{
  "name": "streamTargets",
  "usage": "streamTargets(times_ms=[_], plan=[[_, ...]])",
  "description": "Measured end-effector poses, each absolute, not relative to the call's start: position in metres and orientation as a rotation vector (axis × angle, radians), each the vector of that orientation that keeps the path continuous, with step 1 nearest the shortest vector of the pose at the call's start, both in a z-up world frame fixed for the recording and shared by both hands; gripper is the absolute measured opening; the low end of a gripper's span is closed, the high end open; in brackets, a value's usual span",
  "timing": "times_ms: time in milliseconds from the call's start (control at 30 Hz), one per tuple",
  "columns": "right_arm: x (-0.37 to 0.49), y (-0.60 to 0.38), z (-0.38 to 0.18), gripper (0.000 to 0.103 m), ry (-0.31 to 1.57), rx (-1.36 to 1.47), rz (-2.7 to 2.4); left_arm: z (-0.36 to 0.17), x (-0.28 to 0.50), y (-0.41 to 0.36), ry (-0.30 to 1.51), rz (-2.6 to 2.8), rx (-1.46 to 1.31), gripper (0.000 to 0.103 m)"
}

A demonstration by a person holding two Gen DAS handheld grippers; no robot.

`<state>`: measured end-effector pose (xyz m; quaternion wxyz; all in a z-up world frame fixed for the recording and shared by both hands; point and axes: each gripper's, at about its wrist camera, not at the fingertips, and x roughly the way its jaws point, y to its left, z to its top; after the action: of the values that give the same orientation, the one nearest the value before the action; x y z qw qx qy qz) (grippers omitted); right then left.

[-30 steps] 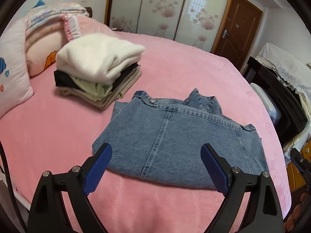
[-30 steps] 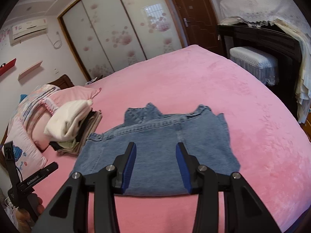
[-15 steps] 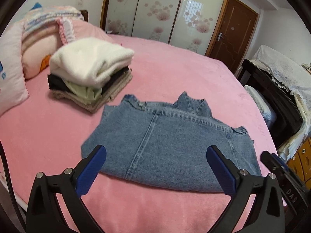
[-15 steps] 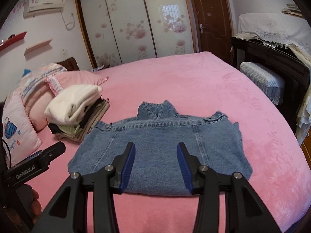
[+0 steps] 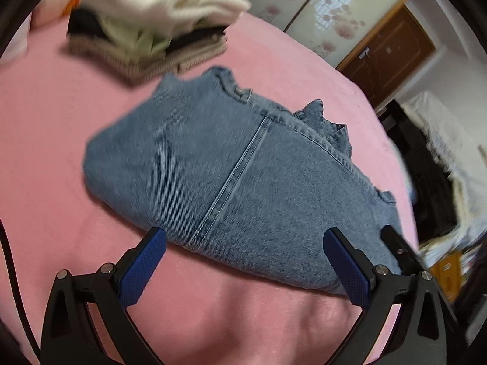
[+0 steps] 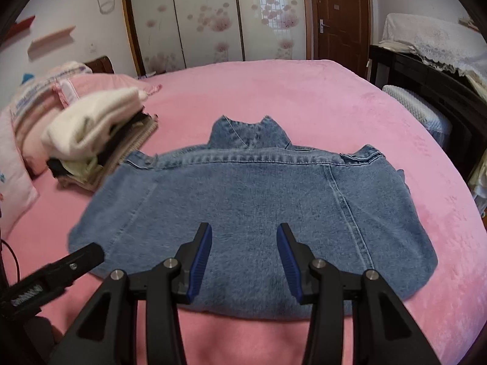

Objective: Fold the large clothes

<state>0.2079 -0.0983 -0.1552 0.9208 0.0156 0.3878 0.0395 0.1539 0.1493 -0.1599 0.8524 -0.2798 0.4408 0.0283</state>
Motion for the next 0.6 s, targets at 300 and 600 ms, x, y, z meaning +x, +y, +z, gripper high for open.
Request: streamTargets(times_ms=[300, 600], plan=[[0.227, -0.089, -0.191, 0.044, 0.84, 0.01, 0.07, -0.225, 0.157, 0.189, 0.915, -0.017, -0.923, 0.102], [0.223, -0.085, -0.208, 0.044, 0.848, -0.007, 0.066, -0.236, 0.179, 0.202, 0.811, -0.053, -0.978, 0.102]])
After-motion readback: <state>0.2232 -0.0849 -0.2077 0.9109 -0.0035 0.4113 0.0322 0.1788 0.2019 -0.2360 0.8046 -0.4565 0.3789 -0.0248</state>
